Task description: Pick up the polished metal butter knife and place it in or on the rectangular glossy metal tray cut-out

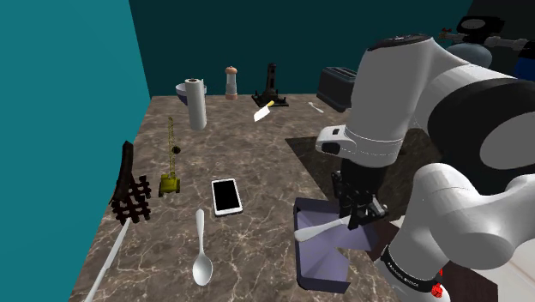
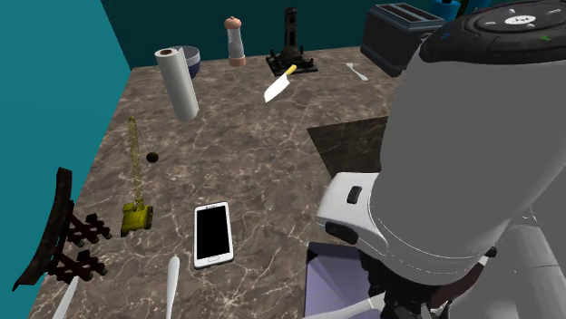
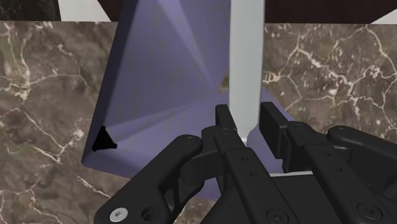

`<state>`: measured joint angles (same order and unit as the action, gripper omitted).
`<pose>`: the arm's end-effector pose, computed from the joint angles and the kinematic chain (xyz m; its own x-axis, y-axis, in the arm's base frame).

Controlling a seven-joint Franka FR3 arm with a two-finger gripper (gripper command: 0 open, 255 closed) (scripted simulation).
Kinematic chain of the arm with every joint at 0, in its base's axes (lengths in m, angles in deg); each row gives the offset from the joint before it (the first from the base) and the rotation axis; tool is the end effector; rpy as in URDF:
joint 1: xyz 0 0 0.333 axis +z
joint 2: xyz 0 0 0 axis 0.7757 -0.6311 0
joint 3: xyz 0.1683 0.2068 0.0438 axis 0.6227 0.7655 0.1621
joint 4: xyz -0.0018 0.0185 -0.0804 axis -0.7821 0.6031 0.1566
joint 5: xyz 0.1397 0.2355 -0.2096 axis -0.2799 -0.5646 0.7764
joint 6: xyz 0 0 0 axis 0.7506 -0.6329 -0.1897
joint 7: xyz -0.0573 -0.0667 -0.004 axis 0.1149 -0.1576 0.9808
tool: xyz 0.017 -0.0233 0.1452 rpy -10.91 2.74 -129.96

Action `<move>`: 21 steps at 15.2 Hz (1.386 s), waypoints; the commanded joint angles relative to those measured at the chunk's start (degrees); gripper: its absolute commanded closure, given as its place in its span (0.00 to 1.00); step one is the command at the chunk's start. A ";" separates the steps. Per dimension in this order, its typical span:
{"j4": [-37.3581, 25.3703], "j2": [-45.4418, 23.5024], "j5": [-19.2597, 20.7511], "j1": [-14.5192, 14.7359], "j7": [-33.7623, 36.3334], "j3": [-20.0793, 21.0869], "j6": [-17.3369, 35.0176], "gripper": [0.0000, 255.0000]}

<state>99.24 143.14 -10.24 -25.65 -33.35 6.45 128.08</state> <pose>0.1564 0.1601 0.4011 0.4483 0.8895 -0.0886 0.8903 -0.4532 -0.0450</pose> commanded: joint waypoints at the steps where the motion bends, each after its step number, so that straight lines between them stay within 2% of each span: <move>1: 1.88 0.19 -0.42 0.22 -0.10 0.38 1.68 1.00; 8: 6.64 -0.21 -1.98 1.01 -0.15 1.83 6.77 1.00; 15: 6.63 -0.20 -1.98 1.00 -0.16 1.84 6.77 1.00; 16: 6.69 -0.20 -2.01 1.02 -0.15 1.86 6.82 0.00; 21: 6.63 -0.20 -1.98 1.00 -0.16 1.84 6.77 0.00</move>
<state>105.88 142.94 -12.24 -24.64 -33.50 8.30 134.86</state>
